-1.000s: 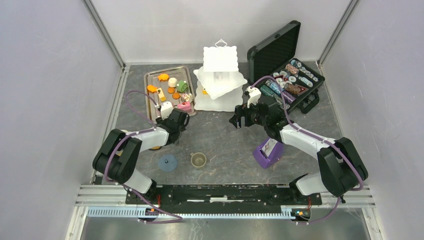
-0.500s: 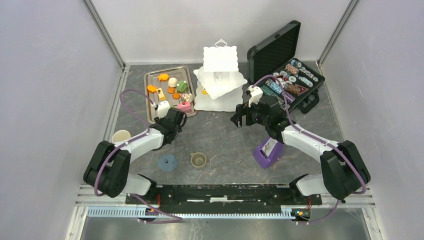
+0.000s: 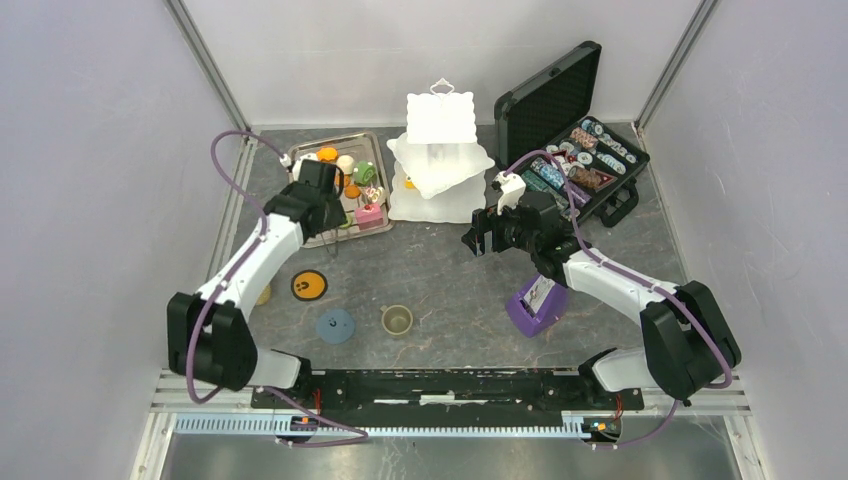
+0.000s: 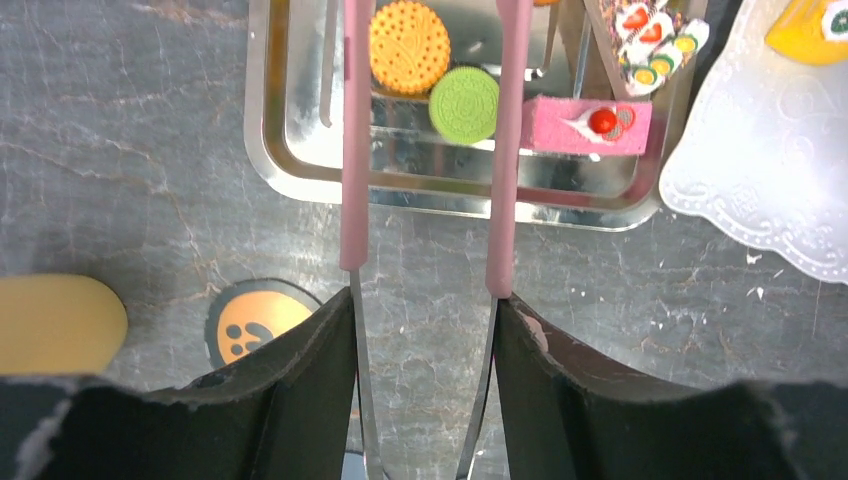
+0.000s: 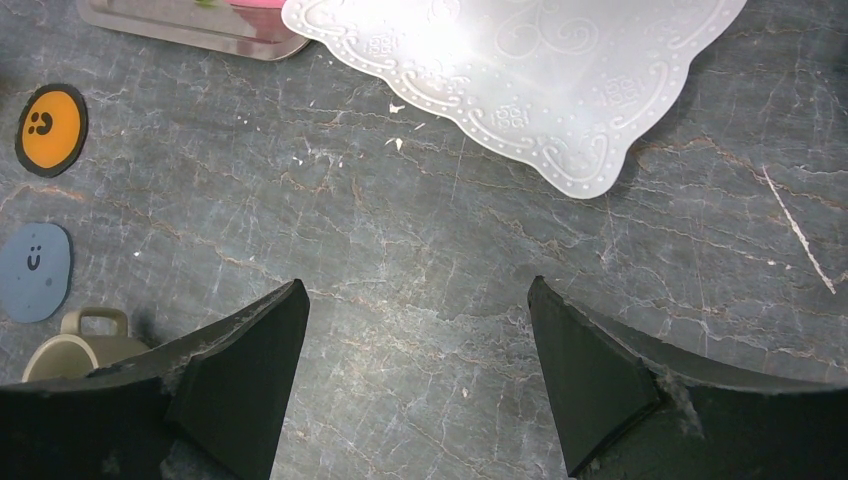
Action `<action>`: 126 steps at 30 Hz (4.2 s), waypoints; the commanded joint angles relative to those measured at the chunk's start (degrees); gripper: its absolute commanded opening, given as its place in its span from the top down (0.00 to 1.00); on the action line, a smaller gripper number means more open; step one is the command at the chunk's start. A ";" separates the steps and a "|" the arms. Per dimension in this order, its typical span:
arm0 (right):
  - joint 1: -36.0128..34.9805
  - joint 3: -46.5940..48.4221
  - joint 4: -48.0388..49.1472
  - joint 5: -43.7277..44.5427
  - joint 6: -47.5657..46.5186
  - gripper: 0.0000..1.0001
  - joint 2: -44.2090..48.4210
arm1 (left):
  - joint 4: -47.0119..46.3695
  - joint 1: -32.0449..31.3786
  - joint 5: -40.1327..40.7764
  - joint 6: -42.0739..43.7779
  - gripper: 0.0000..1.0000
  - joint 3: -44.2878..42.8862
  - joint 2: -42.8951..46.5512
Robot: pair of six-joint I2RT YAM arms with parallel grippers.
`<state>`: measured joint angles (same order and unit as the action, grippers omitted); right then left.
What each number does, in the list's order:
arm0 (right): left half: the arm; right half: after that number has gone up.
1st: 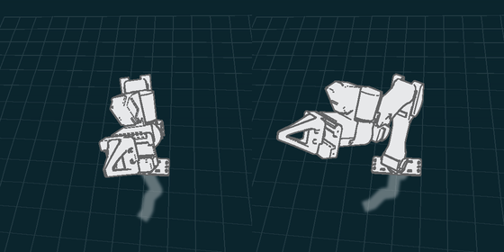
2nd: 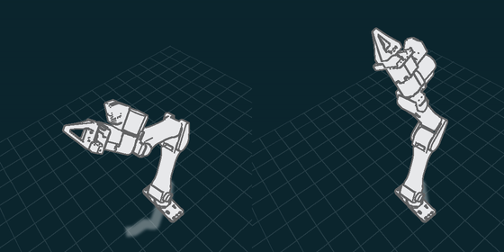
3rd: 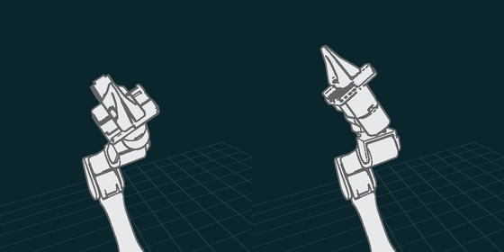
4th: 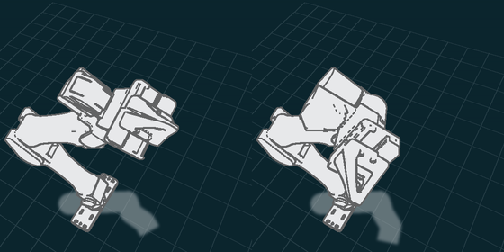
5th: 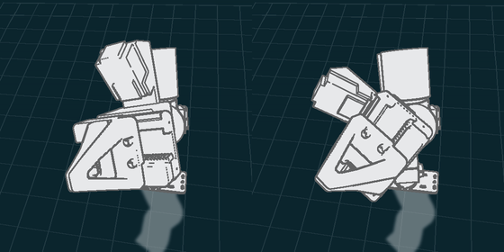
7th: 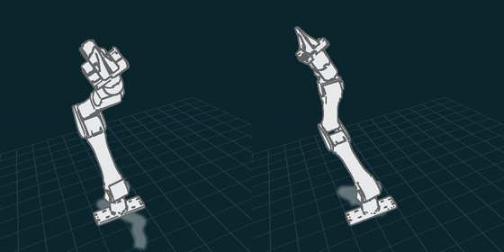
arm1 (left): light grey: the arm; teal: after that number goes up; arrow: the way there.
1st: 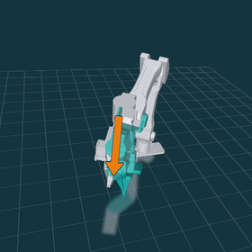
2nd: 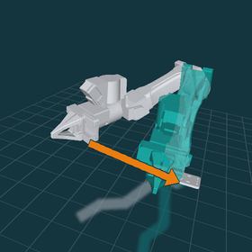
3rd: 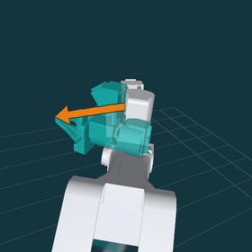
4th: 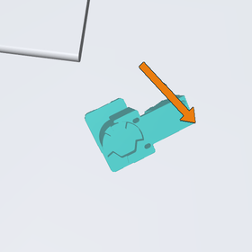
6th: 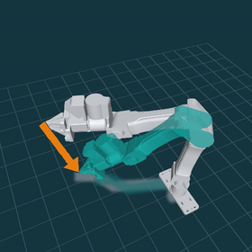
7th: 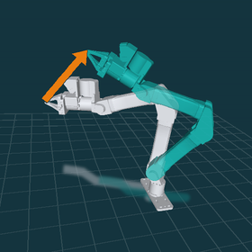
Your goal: Serve the afternoon tea
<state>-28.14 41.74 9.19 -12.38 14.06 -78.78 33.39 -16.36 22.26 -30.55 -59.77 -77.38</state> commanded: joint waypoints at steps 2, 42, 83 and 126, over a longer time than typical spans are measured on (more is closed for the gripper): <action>-0.34 1.07 1.10 0.67 -0.64 0.12 1.95 | 8.89 5.25 -9.19 8.69 0.44 -11.95 -8.01; -0.34 1.86 0.87 0.97 -1.24 0.11 -0.44 | 7.15 15.13 -19.46 5.33 0.37 -24.90 -29.18; -0.34 4.68 -5.98 15.22 -7.94 0.02 6.24 | 10.69 -7.04 -25.85 0.78 0.67 -5.88 -0.37; -0.16 -6.04 0.25 39.60 -5.37 0.02 19.89 | 9.67 -30.60 -2.89 4.46 0.62 -53.05 -50.18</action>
<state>-28.34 35.81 6.83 27.46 8.91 -59.57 42.30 -47.27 16.88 -28.40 -108.95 -126.06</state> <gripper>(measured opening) 0.979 0.397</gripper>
